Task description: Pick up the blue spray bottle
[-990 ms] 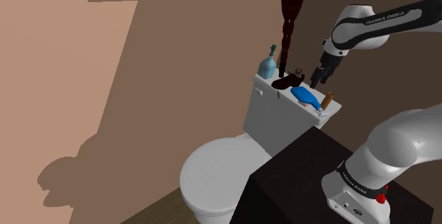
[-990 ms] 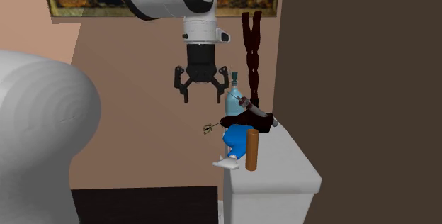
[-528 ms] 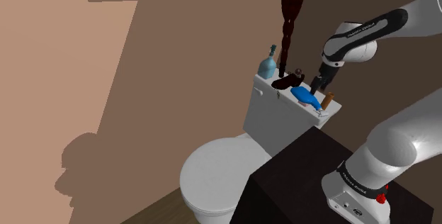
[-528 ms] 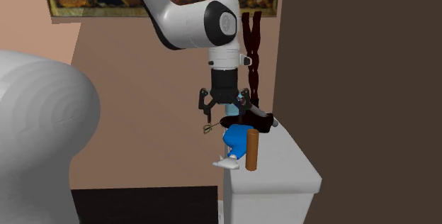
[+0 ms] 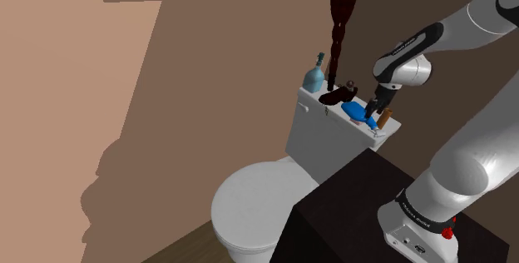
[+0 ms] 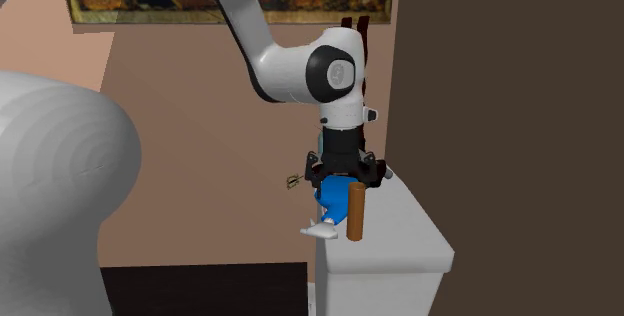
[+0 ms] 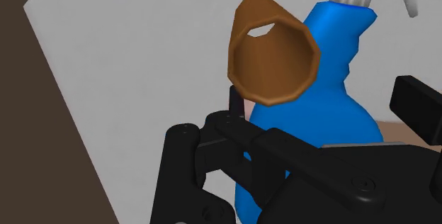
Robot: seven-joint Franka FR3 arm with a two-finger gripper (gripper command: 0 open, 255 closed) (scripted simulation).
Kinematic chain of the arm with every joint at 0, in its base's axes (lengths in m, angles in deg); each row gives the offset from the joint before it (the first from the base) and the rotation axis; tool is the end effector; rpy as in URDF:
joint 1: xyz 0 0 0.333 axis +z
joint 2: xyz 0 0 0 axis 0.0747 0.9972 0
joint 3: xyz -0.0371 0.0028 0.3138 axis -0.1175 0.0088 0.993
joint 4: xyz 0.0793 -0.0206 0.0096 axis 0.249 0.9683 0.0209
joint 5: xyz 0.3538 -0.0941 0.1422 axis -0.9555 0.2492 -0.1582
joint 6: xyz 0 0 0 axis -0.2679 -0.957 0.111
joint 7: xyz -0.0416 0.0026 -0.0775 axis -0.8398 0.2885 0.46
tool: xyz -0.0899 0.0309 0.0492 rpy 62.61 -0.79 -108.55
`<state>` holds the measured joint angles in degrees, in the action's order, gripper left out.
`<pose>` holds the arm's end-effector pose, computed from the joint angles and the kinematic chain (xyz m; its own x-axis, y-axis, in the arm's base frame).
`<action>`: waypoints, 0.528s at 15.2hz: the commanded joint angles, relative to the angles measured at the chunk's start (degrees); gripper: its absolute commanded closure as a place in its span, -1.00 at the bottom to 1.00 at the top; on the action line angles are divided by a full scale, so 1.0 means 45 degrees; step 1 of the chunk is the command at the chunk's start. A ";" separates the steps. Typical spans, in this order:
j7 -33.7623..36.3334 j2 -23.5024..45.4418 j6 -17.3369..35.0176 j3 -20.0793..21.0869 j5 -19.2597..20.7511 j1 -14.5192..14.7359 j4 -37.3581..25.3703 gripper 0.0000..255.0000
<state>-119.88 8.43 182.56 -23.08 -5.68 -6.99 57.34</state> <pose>0.3266 -0.3225 0.2656 0.9927 -0.1175 -0.0277 -0.1169 -0.9929 0.0232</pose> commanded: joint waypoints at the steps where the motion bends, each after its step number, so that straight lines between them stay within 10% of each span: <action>1: -0.0331 0.0485 0.0414 0.0041 -0.0456 -0.0015 -0.0006 -1.00; 6: -0.0862 0.1210 0.1058 0.0243 -0.1221 -0.0108 0.0030 -1.00; 7: -0.0855 0.1208 0.1042 0.0244 -0.1219 -0.0106 0.0015 1.00; 8: -0.0867 0.1231 0.1052 0.0253 -0.1242 -0.0107 0.0007 1.00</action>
<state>-123.69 13.82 187.19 -21.98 -11.11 -7.45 57.40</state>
